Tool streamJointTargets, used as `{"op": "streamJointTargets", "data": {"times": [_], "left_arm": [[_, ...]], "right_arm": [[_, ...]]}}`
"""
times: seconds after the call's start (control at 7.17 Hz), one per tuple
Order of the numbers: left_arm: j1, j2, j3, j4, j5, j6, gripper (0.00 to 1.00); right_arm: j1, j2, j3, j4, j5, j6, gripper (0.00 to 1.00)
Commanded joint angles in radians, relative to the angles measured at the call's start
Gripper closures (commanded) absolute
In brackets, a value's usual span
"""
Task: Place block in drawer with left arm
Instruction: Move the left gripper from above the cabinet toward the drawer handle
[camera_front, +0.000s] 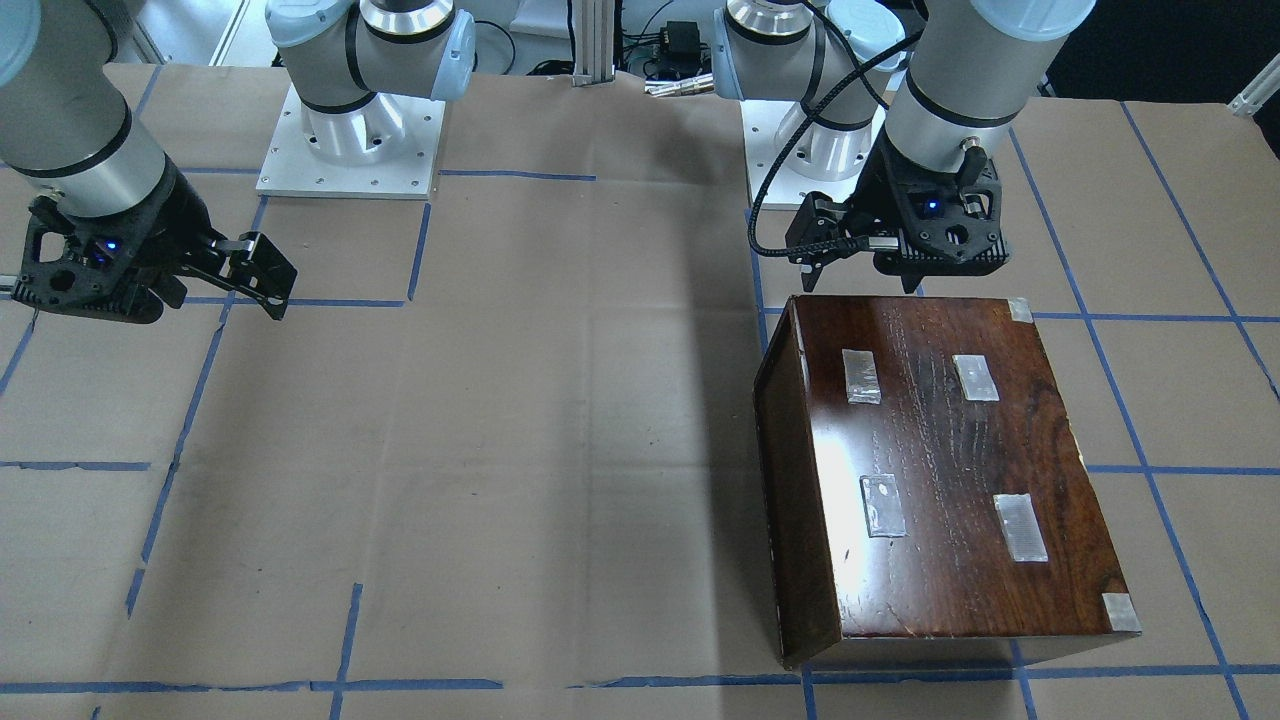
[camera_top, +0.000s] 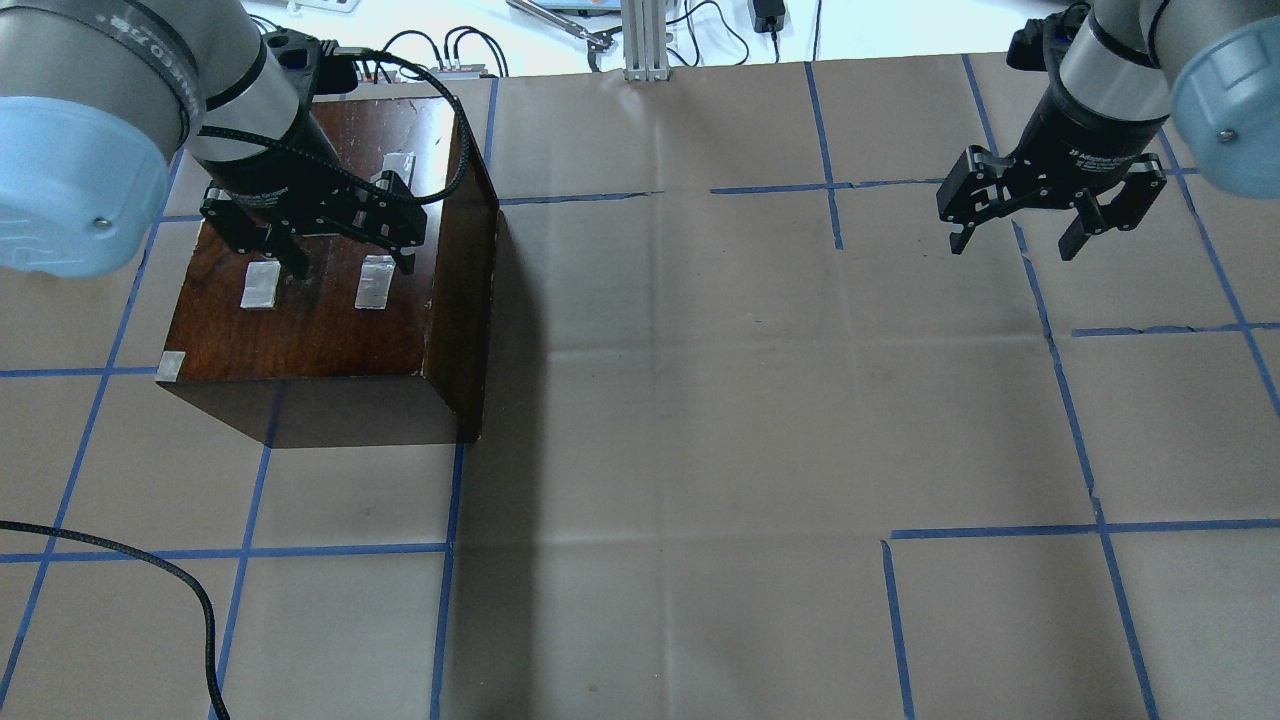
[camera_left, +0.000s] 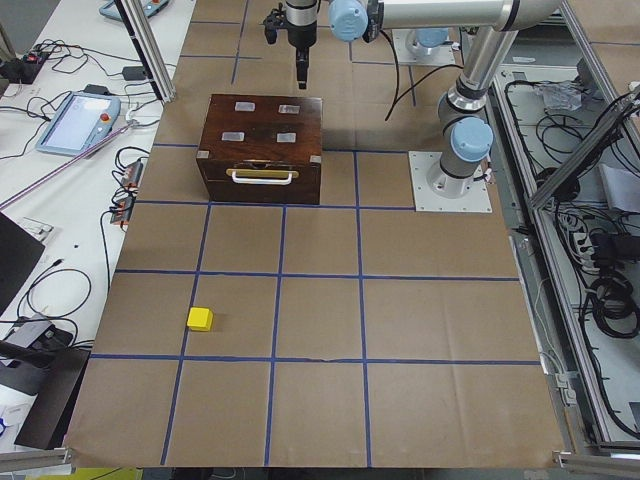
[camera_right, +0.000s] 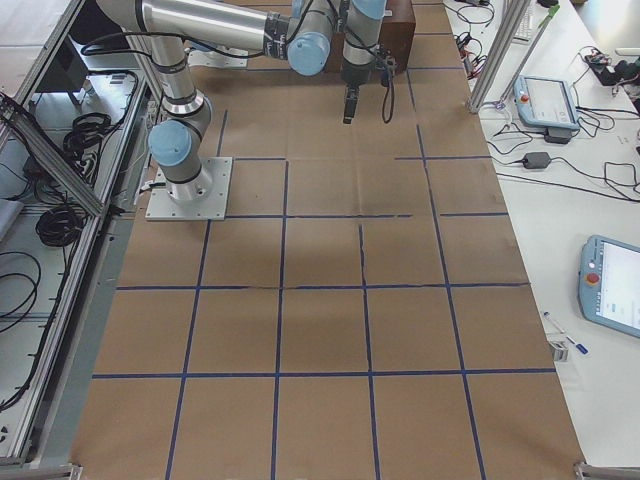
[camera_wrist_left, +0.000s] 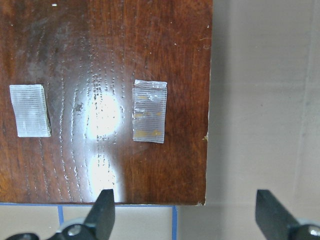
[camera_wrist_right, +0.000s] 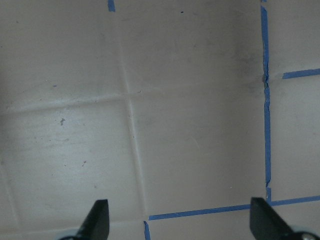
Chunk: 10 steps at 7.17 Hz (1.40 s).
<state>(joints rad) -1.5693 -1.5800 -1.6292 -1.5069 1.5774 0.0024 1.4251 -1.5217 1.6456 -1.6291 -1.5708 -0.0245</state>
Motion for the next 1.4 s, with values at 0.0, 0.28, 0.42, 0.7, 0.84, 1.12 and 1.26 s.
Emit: {"op": "streamJointTargets", "data": {"times": [0.0,0.28,0.42,0.7,0.84,1.12,1.26], "left_arm": [[0.0,0.0,0.0,0.001,0.0,0.001,0.02],[0.0,-0.002,0.0,0.001,0.001,0.001,0.02],[0.0,-0.003,0.002,0.002,0.001,0.001,0.02],[0.006,-0.02,0.024,0.004,0.0,0.001,0.02],[0.018,-0.021,0.026,0.01,0.0,0.002,0.02],[0.037,-0.021,0.034,0.014,0.001,0.039,0.01],[0.078,-0.021,0.049,0.013,-0.007,0.06,0.01]], "right_arm": [[0.0,0.0,-0.001,0.0,0.0,0.0,0.0],[0.0,0.0,0.0,0.0,0.0,0.0,0.0],[0.0,0.0,0.0,0.0,0.0,0.0,0.0],[0.0,0.0,-0.001,0.0,0.0,0.0,0.0],[0.0,0.0,-0.001,0.0,0.0,-0.002,0.0],[0.0,0.0,-0.001,0.0,0.0,0.0,0.0],[0.0,0.0,0.0,0.0,0.0,0.0,0.0]]}}
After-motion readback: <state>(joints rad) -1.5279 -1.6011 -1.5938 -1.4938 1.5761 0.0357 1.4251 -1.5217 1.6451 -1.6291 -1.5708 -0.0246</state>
